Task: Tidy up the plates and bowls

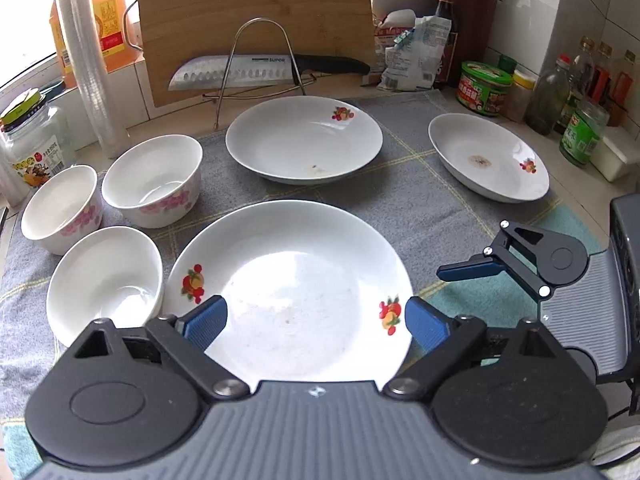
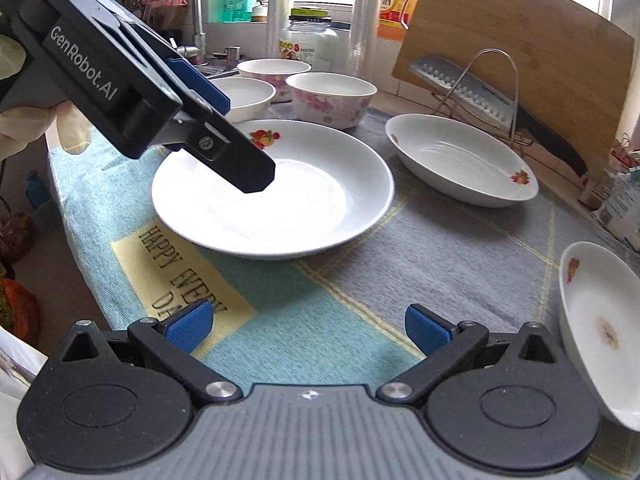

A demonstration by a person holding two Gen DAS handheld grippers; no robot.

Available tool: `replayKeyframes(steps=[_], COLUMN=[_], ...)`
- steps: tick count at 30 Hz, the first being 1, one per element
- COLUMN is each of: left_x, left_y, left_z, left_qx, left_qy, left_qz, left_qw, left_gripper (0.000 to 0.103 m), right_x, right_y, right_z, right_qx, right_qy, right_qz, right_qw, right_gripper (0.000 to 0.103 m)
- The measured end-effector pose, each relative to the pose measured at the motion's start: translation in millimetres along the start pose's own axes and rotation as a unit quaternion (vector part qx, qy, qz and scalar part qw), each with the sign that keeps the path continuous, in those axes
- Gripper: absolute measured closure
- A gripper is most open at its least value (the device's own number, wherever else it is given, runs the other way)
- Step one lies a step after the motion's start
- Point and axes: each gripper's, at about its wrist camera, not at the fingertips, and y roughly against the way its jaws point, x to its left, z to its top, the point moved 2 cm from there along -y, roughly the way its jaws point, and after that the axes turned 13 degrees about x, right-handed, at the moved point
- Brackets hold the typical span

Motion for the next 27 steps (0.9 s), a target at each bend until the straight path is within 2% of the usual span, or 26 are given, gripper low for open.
replayKeyframes(steps=[9,13,17,24,27], left_x=[35.8,49.3,57.1,59.4,57.9], left_y=[-7.6,-23.6,-40.4,-57.6,-61.4], left_z=[33.5,52.9,66.1,79.3,84.0], left_qx=[0.031,0.051,0.083,0.125,0.134], left_qy=[-0.073,-0.088,-0.096,-0.109,-0.124], left_qz=[-0.029,-0.038,-0.047,-0.065,-0.052], left_qw=[0.9964,0.9941,0.9908,0.9840,0.9818], left_gripper=[0.009,0.011,0.021,0.022,0.022], right_x=[20.0,23.7,21.3,21.5,21.9], right_y=[-16.5,-22.5,-25.6,-25.2,-25.3], right_z=[20.2,25.9,24.2,20.5,19.1], right_qx=[-0.001,-0.003,-0.008,-0.021,-0.023], right_qy=[0.014,0.006,-0.022,-0.033,-0.037], right_qz=[0.001,0.001,0.007,0.001,-0.002], right_qw=[1.000,1.000,1.000,0.999,0.999], right_gripper=[0.000,0.000,0.000,0.000,0.000])
